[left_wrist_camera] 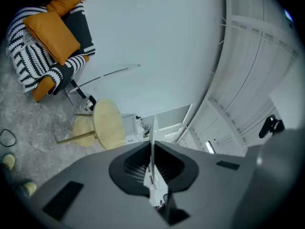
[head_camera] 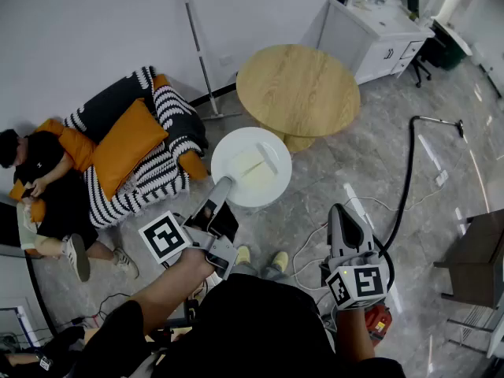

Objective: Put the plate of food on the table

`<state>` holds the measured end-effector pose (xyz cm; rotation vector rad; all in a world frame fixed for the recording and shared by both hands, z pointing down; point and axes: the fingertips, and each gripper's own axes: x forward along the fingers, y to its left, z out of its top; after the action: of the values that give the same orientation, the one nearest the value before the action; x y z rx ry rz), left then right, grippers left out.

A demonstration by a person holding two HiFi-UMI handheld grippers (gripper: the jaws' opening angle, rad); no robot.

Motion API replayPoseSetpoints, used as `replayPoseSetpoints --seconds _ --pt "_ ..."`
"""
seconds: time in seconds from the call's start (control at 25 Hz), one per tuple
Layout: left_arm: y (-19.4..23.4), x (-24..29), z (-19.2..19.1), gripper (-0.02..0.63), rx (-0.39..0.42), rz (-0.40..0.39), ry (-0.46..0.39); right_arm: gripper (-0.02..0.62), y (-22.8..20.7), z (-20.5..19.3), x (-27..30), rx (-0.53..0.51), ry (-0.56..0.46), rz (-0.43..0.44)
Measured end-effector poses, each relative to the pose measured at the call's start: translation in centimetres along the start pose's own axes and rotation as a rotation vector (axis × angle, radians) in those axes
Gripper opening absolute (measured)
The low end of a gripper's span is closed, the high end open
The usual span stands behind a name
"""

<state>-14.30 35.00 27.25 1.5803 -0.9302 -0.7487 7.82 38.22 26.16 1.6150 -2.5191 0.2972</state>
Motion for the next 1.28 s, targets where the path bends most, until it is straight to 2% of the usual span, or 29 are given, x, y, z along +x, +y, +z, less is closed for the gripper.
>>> replayPoseSetpoints --seconds 0.16,0.88,1.28 --pt "-0.6 1.9 -0.1 0.017 -0.004 -0.048 0.029 0.006 -0.7 0.2 0.4 -0.009 -0.025 -0.022" --pt "-0.5 2.1 0.0 0.017 0.001 -0.052 0.053 0.006 -0.6 0.0 0.2 0.018 -0.054 -0.008" --pt "0.3 0.8 3.9 0.017 -0.048 -0.069 0.069 0.006 3.9 0.3 2.4 0.032 -0.026 0.011"
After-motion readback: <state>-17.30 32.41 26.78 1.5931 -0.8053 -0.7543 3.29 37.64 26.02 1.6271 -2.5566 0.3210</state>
